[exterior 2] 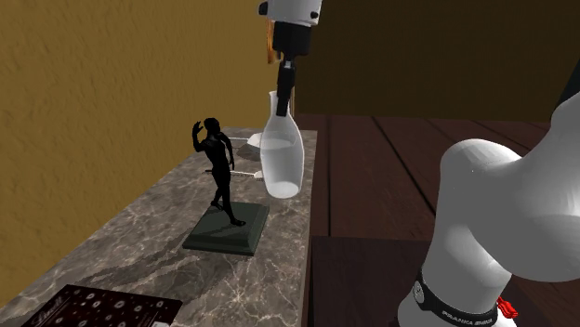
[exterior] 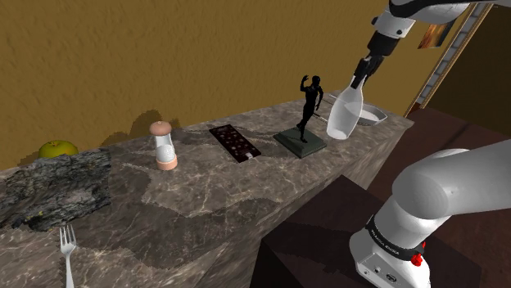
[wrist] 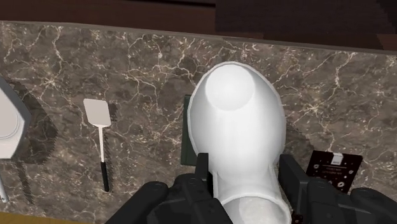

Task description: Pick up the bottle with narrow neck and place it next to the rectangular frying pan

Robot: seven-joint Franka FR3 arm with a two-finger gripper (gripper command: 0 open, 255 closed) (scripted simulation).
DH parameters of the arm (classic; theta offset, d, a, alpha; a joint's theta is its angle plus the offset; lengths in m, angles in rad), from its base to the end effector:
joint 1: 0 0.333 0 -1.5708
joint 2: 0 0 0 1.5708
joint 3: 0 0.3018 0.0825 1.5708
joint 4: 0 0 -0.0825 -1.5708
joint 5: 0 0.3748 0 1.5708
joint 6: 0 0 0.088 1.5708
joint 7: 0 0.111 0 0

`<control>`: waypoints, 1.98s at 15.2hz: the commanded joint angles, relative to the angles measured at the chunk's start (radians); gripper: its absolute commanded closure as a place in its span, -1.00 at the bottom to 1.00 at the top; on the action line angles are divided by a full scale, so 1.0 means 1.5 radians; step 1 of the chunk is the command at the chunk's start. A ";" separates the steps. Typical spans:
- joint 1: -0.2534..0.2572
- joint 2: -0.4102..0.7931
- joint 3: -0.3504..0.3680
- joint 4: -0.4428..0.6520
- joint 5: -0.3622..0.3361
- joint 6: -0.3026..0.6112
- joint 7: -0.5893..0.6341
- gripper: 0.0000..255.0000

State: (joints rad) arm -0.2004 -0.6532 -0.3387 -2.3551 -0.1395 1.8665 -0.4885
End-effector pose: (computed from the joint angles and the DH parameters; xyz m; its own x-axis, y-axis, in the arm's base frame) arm 0.3095 -0.2202 0.5441 0.9876 0.0330 0.1533 0.0322 -0.9995 0.0073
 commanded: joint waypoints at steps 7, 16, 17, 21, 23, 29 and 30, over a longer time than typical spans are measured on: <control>0.004 0.008 0.007 0.077 0.007 -0.069 -0.002 1.00; 0.011 0.028 0.014 0.173 0.017 -0.145 -0.002 1.00; 0.012 0.031 0.014 0.184 0.018 -0.153 -0.002 1.00; 0.015 0.044 0.016 0.231 0.022 -0.187 -0.003 1.00; 0.017 0.052 0.017 0.255 0.024 -0.204 -0.004 1.00; 0.022 0.077 0.017 0.332 0.030 -0.255 -0.006 1.00; 0.022 0.082 0.017 0.345 0.032 -0.264 -0.007 1.00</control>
State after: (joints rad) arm -0.1681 -0.5376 -0.3126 -1.8566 -0.0939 1.4818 -0.4976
